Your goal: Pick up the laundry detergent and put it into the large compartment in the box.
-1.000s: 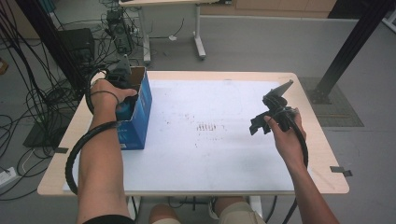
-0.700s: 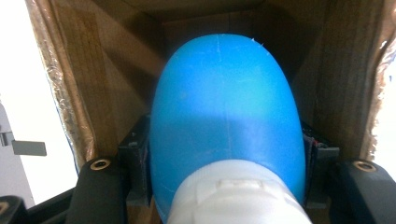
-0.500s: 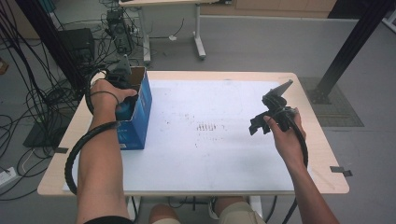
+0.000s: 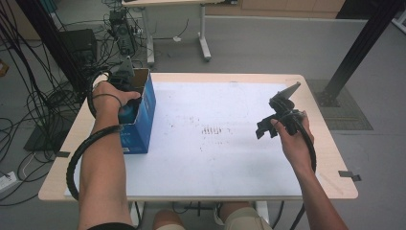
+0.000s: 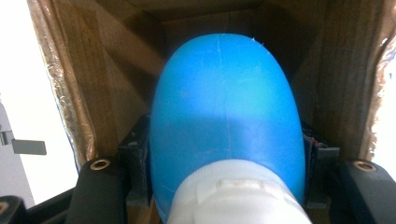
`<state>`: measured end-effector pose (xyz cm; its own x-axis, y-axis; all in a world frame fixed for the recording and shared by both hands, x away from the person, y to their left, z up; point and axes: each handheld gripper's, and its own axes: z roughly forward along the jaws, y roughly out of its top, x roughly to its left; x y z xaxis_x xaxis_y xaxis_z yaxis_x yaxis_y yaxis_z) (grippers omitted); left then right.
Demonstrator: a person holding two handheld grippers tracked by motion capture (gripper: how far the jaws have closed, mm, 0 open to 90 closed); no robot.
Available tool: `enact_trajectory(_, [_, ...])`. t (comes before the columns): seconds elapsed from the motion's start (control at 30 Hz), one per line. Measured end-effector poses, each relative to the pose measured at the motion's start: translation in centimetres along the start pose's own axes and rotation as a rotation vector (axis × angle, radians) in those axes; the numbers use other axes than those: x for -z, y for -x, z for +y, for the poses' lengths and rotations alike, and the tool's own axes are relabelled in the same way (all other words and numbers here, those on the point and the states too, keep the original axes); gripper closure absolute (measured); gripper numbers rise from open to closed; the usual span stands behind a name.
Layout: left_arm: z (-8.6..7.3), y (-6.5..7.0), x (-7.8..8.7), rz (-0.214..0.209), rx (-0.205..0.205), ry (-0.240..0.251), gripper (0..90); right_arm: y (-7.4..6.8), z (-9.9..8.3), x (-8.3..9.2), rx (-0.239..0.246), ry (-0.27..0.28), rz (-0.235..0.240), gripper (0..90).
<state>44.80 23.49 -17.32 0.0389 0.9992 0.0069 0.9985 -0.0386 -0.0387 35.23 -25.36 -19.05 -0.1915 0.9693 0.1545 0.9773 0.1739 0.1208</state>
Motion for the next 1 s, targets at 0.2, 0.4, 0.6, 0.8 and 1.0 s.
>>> enact_trajectory(0.2, [0.05,0.01,-0.01,0.001,0.003,-0.002,37.1,0.09,-0.10,0.10,-0.004,0.004,-0.002,6.5])
enact_trajectory(0.4, [0.10,0.02,0.00,0.000,0.004,-0.004,37.1,0.10,-0.05,0.08,-0.001,0.003,0.002,6.5])
enact_trajectory(0.6, [0.01,-0.14,0.02,-0.003,0.009,-0.003,37.1,0.15,-0.05,0.04,-0.003,0.003,0.004,6.5])
enact_trajectory(0.8, [-0.04,-0.14,0.04,-0.004,0.007,-0.001,37.1,0.11,0.00,0.05,-0.004,0.001,0.009,6.5])
enact_trajectory(1.0, [-0.10,-0.20,0.07,-0.005,0.011,-0.001,37.1,-0.07,-0.02,0.04,-0.001,0.003,0.008,6.5])
